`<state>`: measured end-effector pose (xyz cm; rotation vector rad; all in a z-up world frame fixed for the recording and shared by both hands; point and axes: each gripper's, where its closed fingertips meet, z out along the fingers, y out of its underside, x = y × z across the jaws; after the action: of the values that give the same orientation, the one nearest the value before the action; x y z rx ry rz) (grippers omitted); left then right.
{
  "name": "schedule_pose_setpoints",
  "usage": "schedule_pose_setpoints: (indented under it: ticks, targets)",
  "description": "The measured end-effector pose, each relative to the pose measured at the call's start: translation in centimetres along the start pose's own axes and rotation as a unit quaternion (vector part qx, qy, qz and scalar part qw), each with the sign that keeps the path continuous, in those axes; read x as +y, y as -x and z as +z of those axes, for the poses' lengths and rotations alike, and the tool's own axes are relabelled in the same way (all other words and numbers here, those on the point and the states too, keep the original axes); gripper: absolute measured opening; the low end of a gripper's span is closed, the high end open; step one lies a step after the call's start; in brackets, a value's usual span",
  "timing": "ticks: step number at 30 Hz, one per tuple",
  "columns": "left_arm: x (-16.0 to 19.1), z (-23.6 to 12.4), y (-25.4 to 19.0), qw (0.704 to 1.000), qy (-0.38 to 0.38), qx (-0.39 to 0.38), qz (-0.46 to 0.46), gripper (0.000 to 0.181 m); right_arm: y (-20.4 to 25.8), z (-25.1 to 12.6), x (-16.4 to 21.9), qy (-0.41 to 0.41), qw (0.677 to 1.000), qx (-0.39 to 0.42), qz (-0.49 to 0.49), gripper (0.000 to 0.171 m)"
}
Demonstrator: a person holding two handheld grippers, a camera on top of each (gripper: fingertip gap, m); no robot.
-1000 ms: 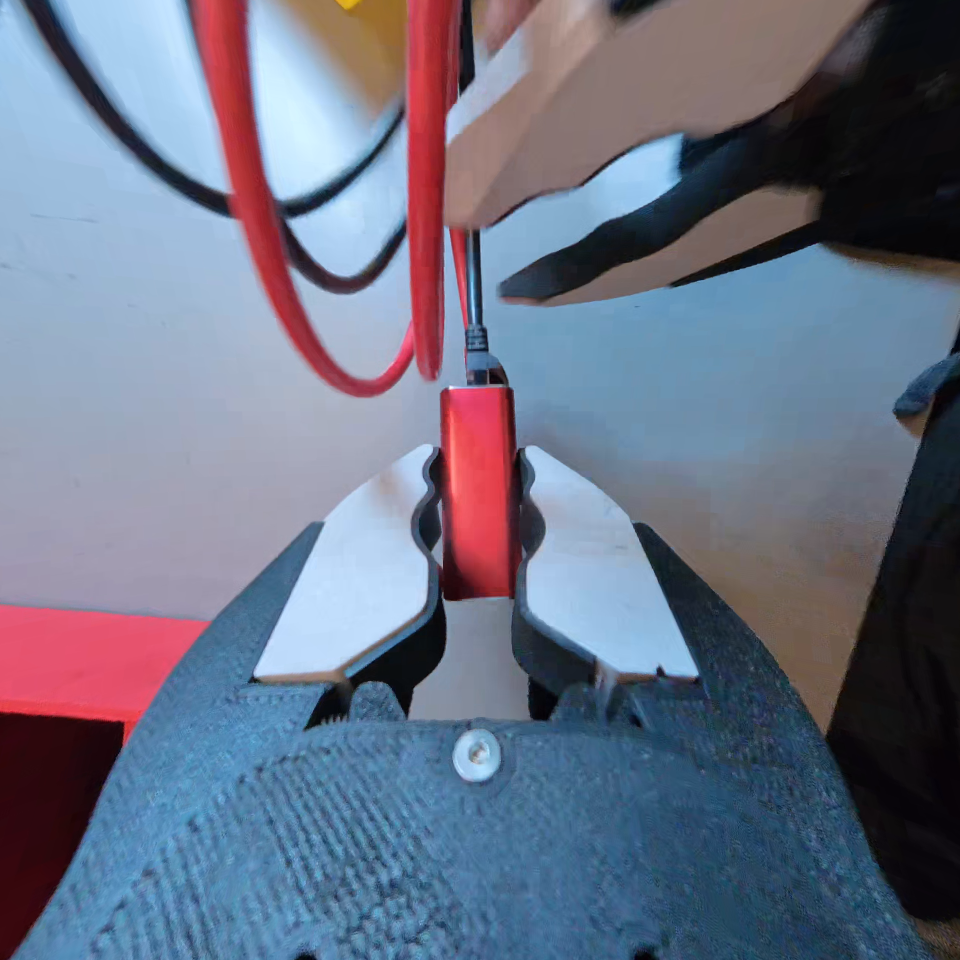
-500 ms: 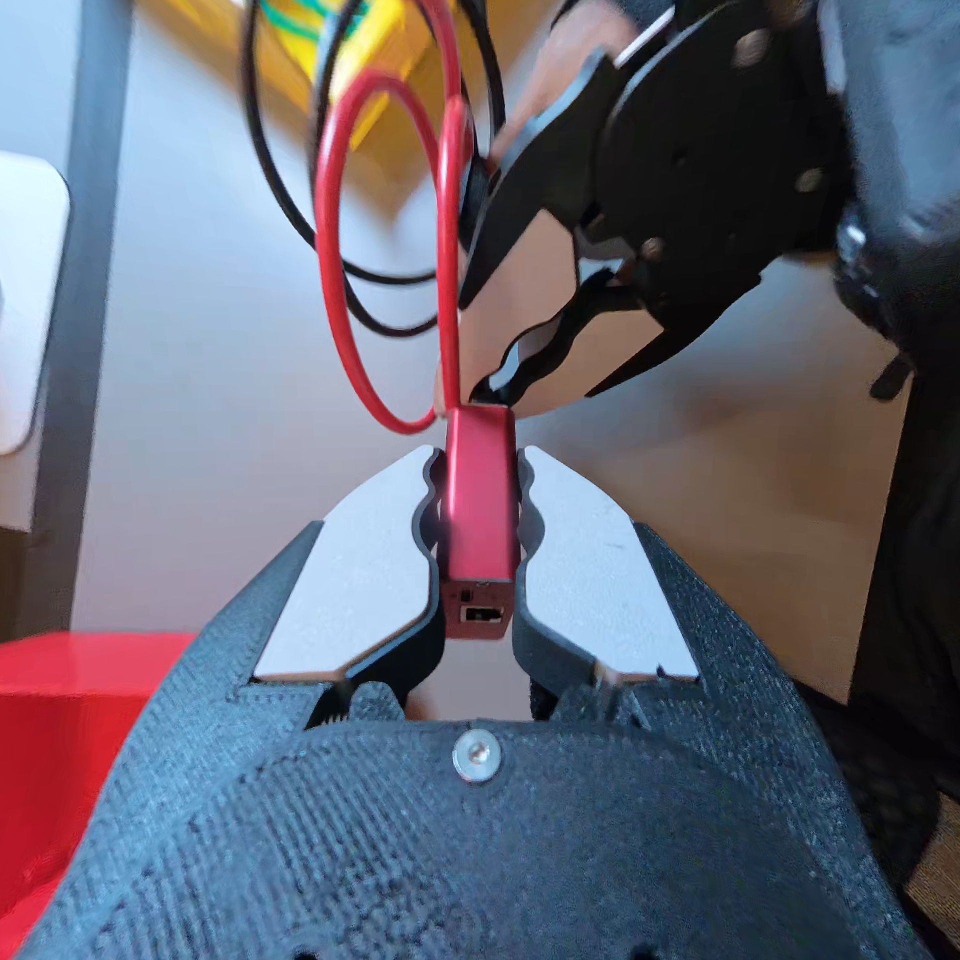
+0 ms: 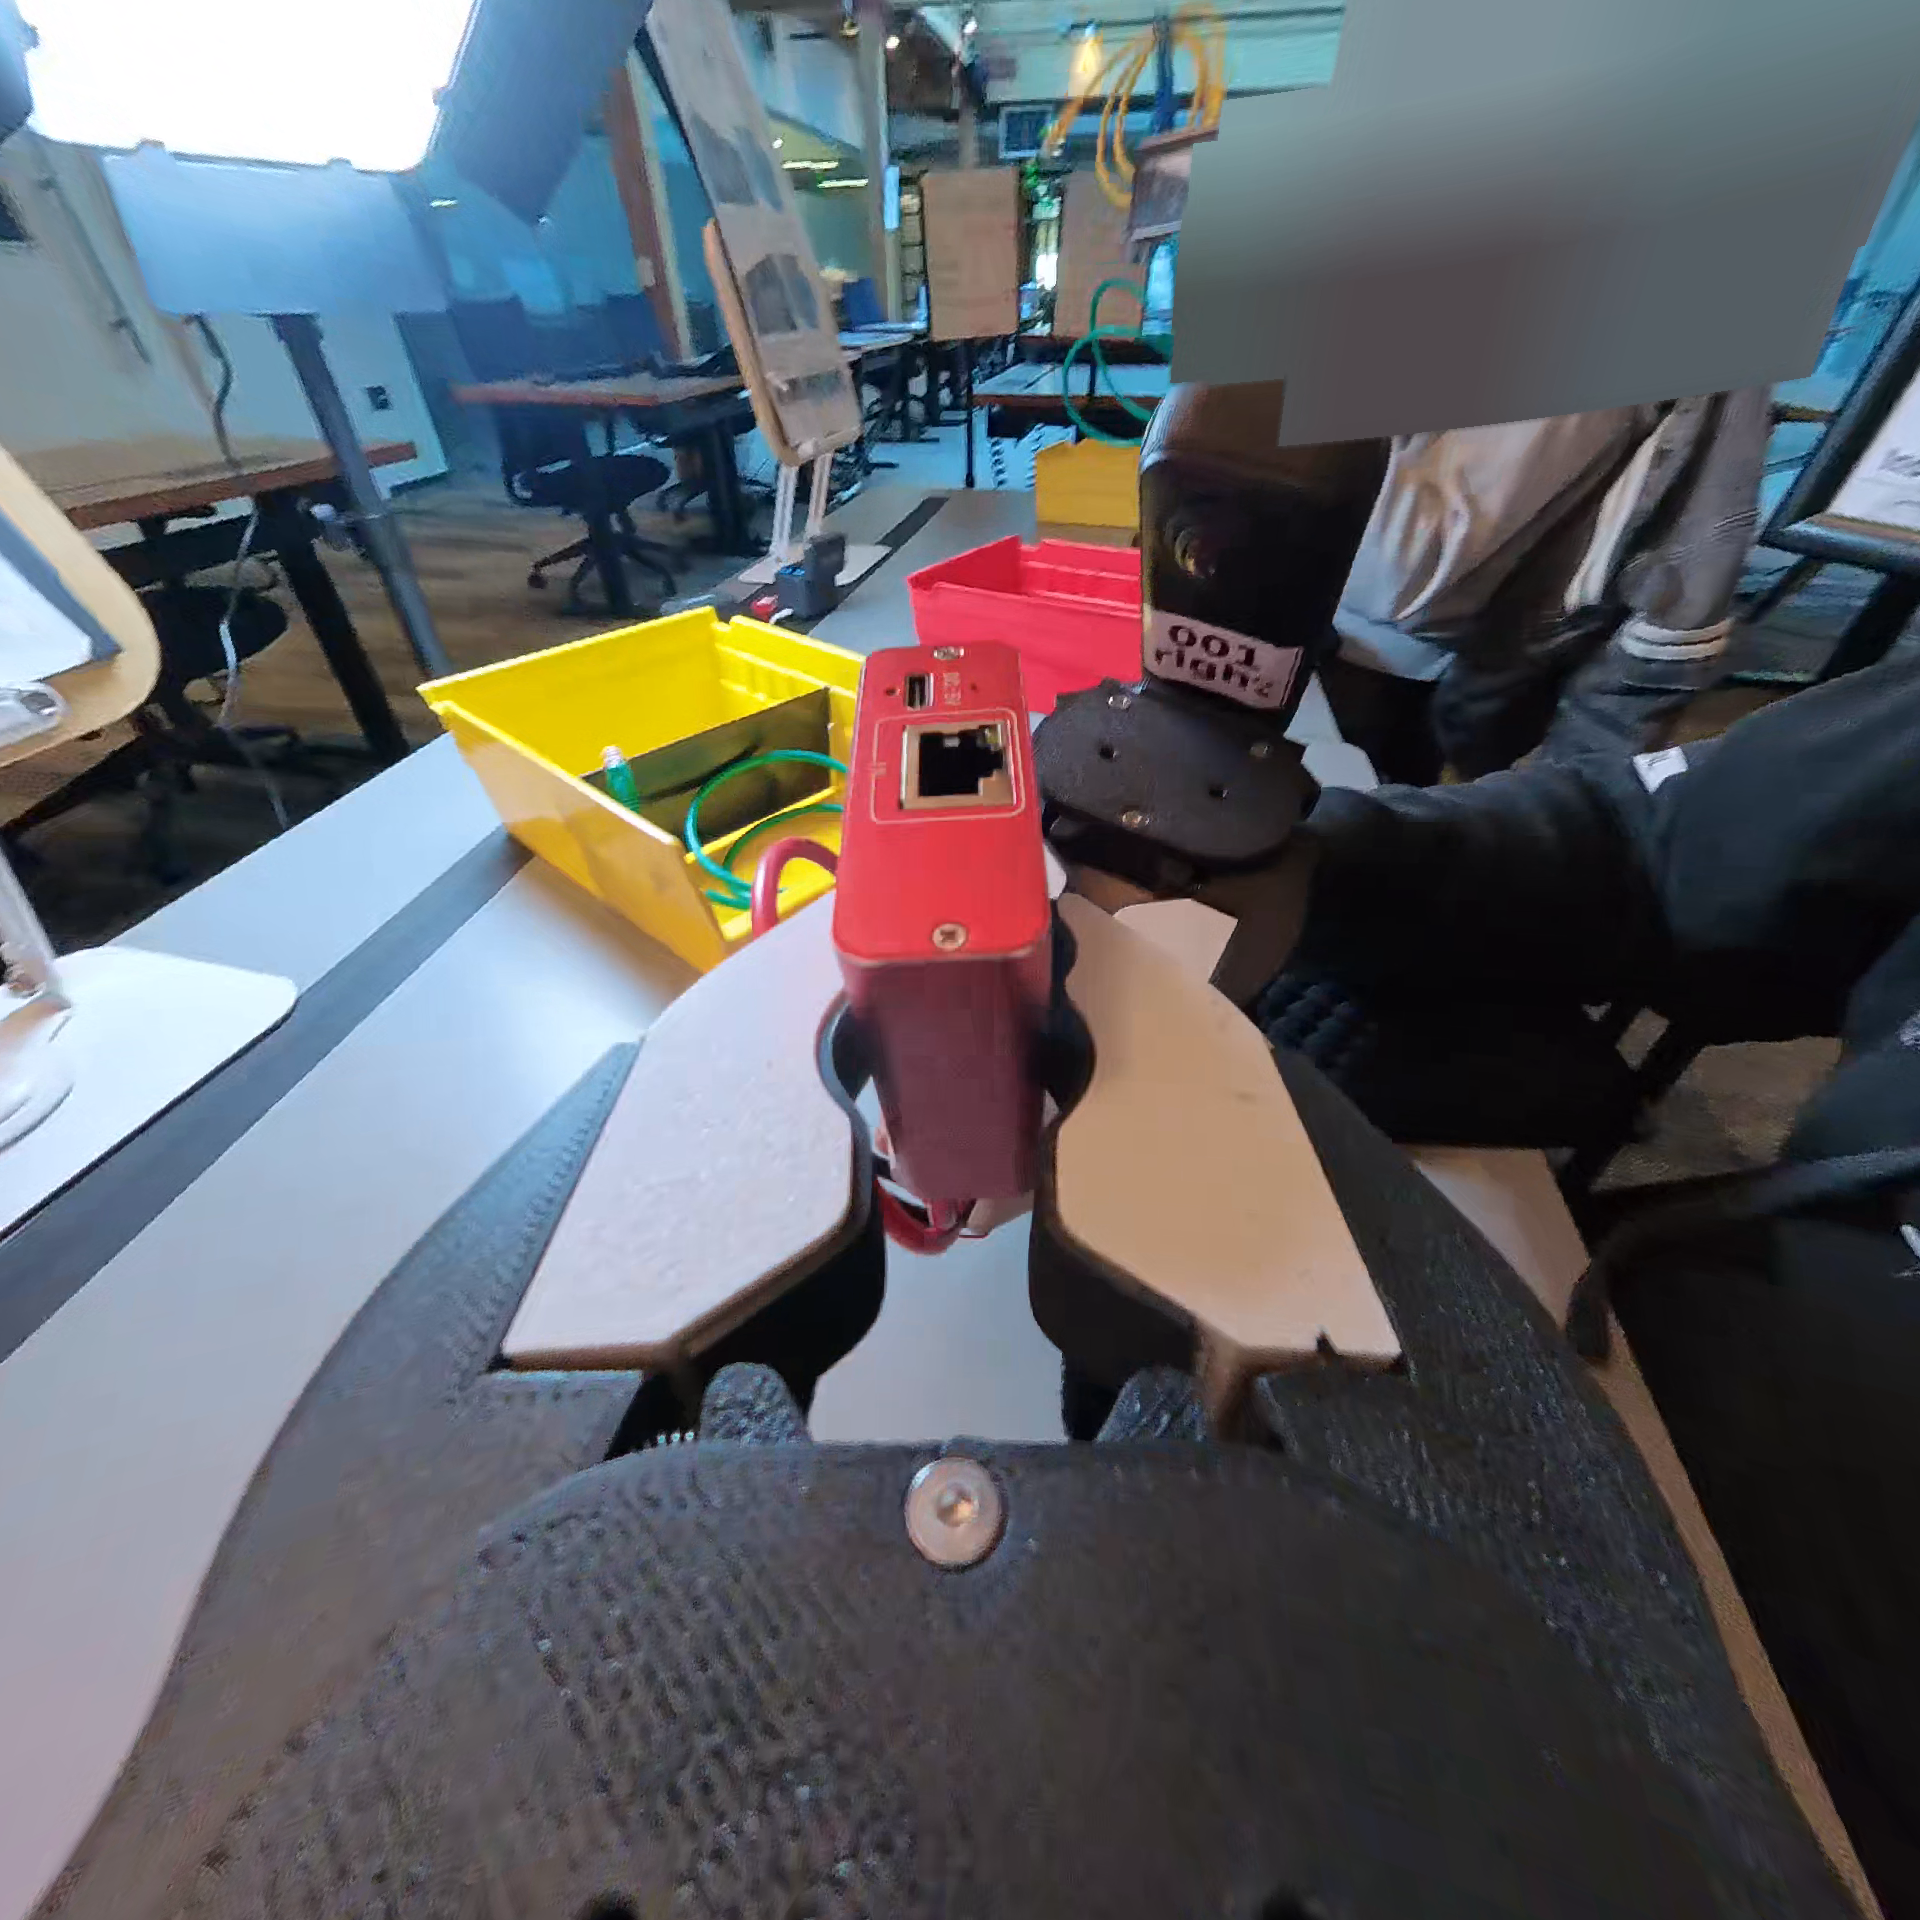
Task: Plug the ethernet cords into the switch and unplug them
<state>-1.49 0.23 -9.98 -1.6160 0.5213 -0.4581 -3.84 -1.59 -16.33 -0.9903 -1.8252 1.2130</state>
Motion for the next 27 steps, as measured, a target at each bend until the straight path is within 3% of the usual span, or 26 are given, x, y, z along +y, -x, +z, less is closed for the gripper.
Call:
schedule_pose_setpoints:
  ticks: [3, 7, 11, 14, 18, 23, 27]
  targets:
    - [-0.3, -0.4, 0.5, 1.0, -0.021, -0.006, 0.001, 0.029, -0.5, -1.0, -0.6, -0.03, 0.999, -0.007, 0.023, 0.021]
    - [0.0, -1.4, 1.4, 0.996, -0.067, 0.007, -0.065, 0.029, -0.3, -1.4, -1.0, -0.065, 0.994, -0.05, 0.075, 0.028]
    - [1.1, -2.1, 3.8, 0.992, -0.069, -0.04, -0.102, 0.029, 1.5, -1.8, 0.3, 0.029, 0.996, -0.073, 0.033, 0.022]
    - [1.0, -2.2, 4.2, 0.988, -0.075, -0.03, -0.128, 0.029, 0.6, -2.9, -2.5, -0.036, 0.998, -0.028, 0.032, 0.023]
    - [-0.8, -1.0, 1.8, 0.99, -0.088, 0.012, -0.113, 0.029, -0.5, -1.9, -2.4, -0.043, 0.996, -0.013, 0.075, 0.03]
    - [-2.1, -0.7, -0.5, 0.989, -0.101, 0.046, -0.098, 0.029, 0.8, -2.5, -4.1, -0.133, 0.969, -0.123, 0.167, 0.015]
    - [-2.2, -0.8, -0.6, 0.988, -0.107, 0.048, -0.102, 0.029, 1.1, -2.4, -4.1, -0.142, 0.964, -0.134, 0.182, 0.015]
